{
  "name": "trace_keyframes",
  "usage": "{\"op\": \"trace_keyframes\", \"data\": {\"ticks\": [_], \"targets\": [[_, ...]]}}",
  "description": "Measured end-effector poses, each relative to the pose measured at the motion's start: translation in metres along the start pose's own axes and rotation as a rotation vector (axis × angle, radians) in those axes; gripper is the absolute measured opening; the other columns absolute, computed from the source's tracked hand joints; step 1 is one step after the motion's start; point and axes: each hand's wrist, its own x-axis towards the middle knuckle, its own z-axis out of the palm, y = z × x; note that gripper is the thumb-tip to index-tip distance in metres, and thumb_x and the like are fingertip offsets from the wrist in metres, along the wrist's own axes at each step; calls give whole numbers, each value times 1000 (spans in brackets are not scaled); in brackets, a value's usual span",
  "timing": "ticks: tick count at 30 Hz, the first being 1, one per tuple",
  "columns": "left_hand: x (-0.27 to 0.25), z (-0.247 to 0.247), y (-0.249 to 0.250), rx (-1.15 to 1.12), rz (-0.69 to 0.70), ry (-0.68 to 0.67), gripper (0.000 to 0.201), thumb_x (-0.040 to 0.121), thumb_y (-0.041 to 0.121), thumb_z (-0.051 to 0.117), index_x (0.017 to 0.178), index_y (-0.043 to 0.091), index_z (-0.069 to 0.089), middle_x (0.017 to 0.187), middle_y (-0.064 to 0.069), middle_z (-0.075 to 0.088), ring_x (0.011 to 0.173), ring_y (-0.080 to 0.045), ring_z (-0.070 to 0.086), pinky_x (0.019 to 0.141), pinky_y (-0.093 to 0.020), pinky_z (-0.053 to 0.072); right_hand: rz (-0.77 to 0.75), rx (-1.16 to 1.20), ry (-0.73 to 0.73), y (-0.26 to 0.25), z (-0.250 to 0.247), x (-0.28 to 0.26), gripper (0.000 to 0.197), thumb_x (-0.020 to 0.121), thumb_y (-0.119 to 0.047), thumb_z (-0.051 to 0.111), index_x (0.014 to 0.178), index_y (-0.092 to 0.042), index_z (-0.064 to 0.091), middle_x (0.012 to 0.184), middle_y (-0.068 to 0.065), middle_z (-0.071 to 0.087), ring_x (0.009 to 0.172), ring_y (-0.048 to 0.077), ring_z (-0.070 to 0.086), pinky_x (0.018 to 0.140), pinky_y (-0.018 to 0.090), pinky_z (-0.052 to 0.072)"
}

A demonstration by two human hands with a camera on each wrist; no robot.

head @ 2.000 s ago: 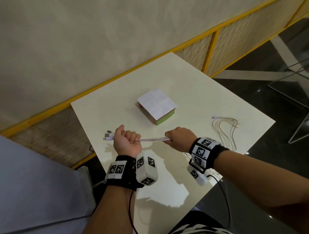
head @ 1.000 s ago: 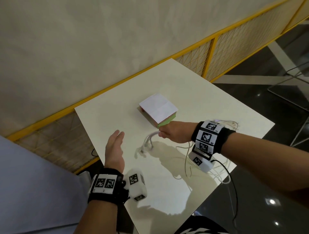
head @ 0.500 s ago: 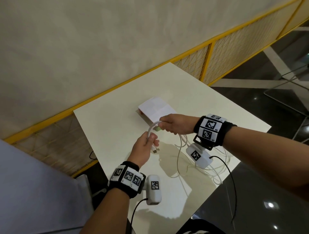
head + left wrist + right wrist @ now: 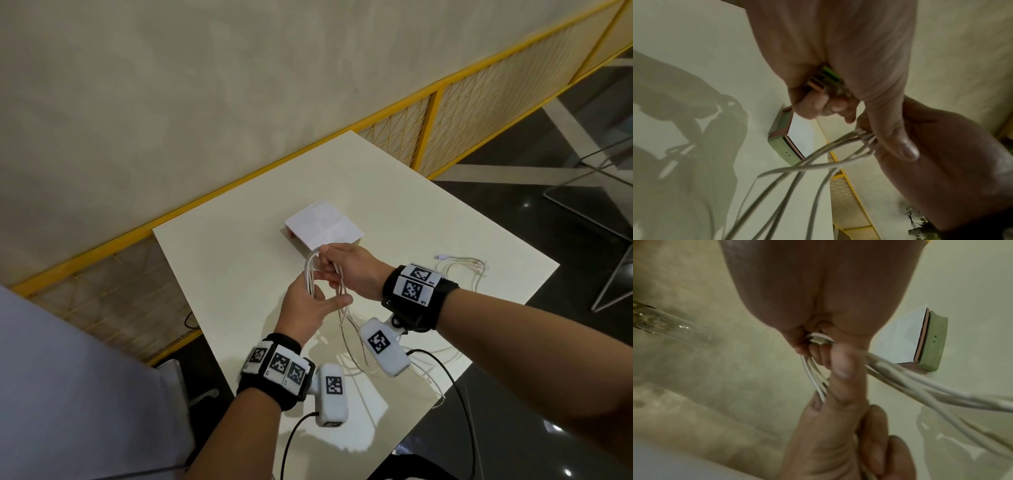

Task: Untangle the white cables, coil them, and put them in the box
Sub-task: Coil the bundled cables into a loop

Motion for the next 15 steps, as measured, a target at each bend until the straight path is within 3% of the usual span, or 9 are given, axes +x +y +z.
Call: {"op": "trace_keyframes", "data": {"ticks": [4, 7, 12, 15], "targets": [[-1, 7, 0, 36, -19, -45, 40, 61, 23, 87, 86, 17, 57, 71, 2, 57, 44, -8, 45, 44, -22, 37, 34, 97, 29, -2, 7, 2, 41, 98, -25, 37, 59, -14, 34, 61, 4, 31, 51, 17, 29, 51, 30, 29], [-2, 13, 2, 100, -16, -55, 33, 65, 25, 85, 78, 20, 56, 63, 7, 57, 43, -2, 47, 44, -15, 36, 77, 151, 83, -5, 10, 1, 42, 96, -28, 41, 57, -16, 31, 58, 4, 27, 47, 17, 25, 48, 29, 27], [2, 13, 7, 254, -23, 8, 24, 84, 25, 67, 64, 19, 55, 54, 2, 56, 49, -16, 51, 51, -24, 41, 50, 204, 79, -4, 8, 2, 42, 96, -30, 46, 59, -17, 30, 59, 3, 26, 51, 18, 28, 52, 29, 30], [5, 12, 6, 308, -64, 18, 24, 90, 27, 59, 69, 14, 60, 76, -8, 71, 54, -17, 54, 63, -28, 45, -13, 73, 60, -1, 6, 2, 42, 98, -32, 41, 60, -16, 32, 59, 4, 32, 52, 17, 36, 58, 29, 32]]}}
